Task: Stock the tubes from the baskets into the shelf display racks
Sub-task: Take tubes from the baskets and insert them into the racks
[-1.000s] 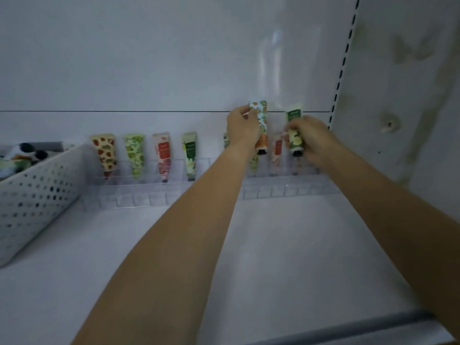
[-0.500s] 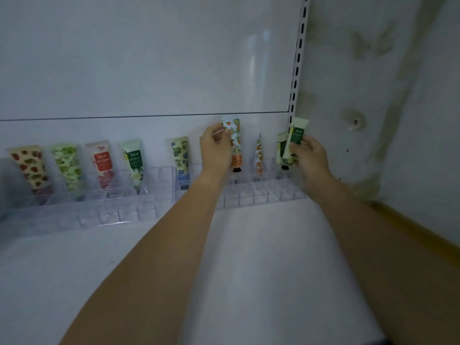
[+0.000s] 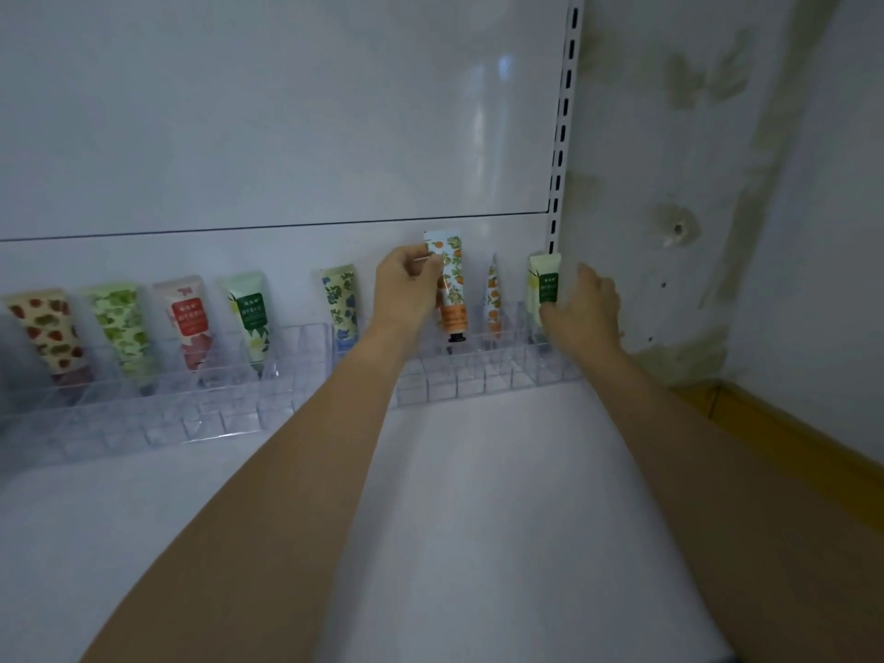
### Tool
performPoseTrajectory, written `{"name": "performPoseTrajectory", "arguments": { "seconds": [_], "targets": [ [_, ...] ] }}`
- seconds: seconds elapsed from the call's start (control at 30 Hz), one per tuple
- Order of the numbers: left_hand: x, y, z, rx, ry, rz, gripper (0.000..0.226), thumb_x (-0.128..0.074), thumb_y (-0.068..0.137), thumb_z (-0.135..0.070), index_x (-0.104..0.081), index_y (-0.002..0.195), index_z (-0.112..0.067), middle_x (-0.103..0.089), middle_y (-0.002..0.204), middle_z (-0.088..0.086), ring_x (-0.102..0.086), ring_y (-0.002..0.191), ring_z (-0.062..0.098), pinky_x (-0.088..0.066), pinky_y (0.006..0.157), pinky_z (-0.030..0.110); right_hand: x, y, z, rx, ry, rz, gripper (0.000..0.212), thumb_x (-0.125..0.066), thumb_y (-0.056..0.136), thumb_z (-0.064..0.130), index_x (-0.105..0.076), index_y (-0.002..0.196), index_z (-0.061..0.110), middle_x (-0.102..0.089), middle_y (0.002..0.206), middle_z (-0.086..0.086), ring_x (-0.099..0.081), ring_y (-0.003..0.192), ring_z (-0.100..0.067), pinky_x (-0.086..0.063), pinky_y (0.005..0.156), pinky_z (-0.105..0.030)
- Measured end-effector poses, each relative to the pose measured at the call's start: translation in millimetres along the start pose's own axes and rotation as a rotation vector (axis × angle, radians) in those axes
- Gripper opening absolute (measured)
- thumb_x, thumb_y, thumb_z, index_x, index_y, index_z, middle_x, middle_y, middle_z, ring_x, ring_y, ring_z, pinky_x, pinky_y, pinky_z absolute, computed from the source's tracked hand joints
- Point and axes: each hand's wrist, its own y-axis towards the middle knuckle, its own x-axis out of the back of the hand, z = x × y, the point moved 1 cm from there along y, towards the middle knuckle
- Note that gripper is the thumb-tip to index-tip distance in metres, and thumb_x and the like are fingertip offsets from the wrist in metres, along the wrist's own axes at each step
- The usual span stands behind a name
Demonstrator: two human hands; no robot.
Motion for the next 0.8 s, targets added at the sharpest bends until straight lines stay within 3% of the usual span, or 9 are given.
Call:
{"name": "performPoseTrajectory", "arguments": {
  "seconds": [0.07,0.1,0.23,0.33,0.4,0.5,0.6,0.67,0.8],
  "targets": [
    [-1,-2,-1,0.015,0.024,0.043,0.018,-0.05,0.094,-0.009,-0.052,0.111,-0.004,-0.06,0.092,0.007,-0.059,0.08,0.019,-0.053,0.076,0.037,10,-3,15,0.144,0.127,-0.149,0.049,-0.058,0.088,0.019,-0.043,0.132,0.006,-0.048,0.122,-0.014,-0.047,0.11,-0.026,-0.038,0.087,-0.03],
    [-2,-3,-2,0.024,0.026,0.072,0.015,-0.051,0.094,-0.009,-0.051,0.108,-0.006,-0.059,0.088,0.006,-0.058,0.075,0.018,-0.053,0.072,0.036,13,-4,24,0.199,0.265,-0.117,0.045,-0.059,0.088,0.021,-0.047,0.13,0.01,-0.052,0.113,-0.008,-0.052,0.101,-0.02,-0.042,0.083,-0.027],
    [-8,-12,-8,0.035,0.0,0.144,0.006,-0.055,0.092,-0.01,-0.05,0.09,-0.013,-0.056,0.08,0.005,-0.056,0.065,0.015,-0.054,0.063,0.032,6,-20,52,0.267,0.496,0.315,0.051,-0.066,0.086,0.024,-0.045,0.132,0.019,-0.052,0.091,0.016,-0.055,0.078,0.003,-0.046,0.063,-0.007],
    [-8,-17,-8,0.014,0.025,0.156,0.008,-0.055,0.092,-0.01,-0.053,0.098,-0.006,-0.058,0.084,0.009,-0.059,0.068,0.017,-0.056,0.065,0.031,2,-23,50,0.278,0.494,0.366,0.059,-0.065,0.086,0.015,-0.037,0.138,0.018,-0.053,0.092,0.014,-0.056,0.073,0.005,-0.044,0.056,-0.003],
    [-5,-18,-7,-0.08,0.184,0.149,0.016,-0.05,0.094,-0.012,-0.055,0.105,-0.001,-0.061,0.086,0.009,-0.061,0.073,0.018,-0.054,0.07,0.031,6,-19,51,0.302,0.456,0.312,0.066,-0.061,0.087,0.009,-0.029,0.143,0.021,-0.055,0.102,0.002,-0.056,0.076,-0.002,-0.047,0.061,-0.009],
    [5,-26,-1,-0.359,0.777,0.215,0.028,-0.045,0.096,-0.021,-0.057,0.113,-0.002,-0.064,0.102,0.011,-0.06,0.093,0.024,-0.046,0.078,0.029,16,-5,49,0.297,0.347,0.144,0.076,-0.056,0.088,0.009,-0.015,0.148,0.029,-0.051,0.122,-0.01,-0.056,0.088,-0.016,-0.052,0.079,-0.032],
    [22,-41,16,-0.488,1.18,0.361,0.036,-0.041,0.096,-0.034,-0.056,0.121,-0.012,-0.056,0.12,0.007,-0.05,0.112,0.024,-0.043,0.087,0.034,21,11,46,0.303,0.264,-0.006,0.077,-0.055,0.088,0.01,-0.013,0.148,0.031,-0.044,0.132,-0.01,-0.05,0.092,-0.013,-0.044,0.08,-0.026],
    [33,-48,27,-0.486,1.297,0.417,0.044,-0.038,0.096,-0.042,-0.05,0.131,-0.018,-0.048,0.134,0.002,-0.043,0.124,0.021,-0.038,0.1,0.036,19,19,47,0.34,0.238,-0.006,0.07,-0.056,0.087,0.009,-0.022,0.146,0.027,-0.044,0.133,-0.009,-0.049,0.1,-0.011,-0.04,0.085,-0.022],
    [40,-52,32,-0.474,1.331,0.466,0.051,-0.036,0.094,-0.05,-0.041,0.138,-0.024,-0.036,0.146,-0.002,-0.033,0.133,0.02,-0.026,0.111,0.038,9,32,44,0.341,0.069,0.167,0.065,-0.06,0.083,0.012,-0.031,0.14,0.021,-0.053,0.123,-0.015,-0.045,0.115,-0.033,-0.041,0.096,-0.042]
  ]
}}
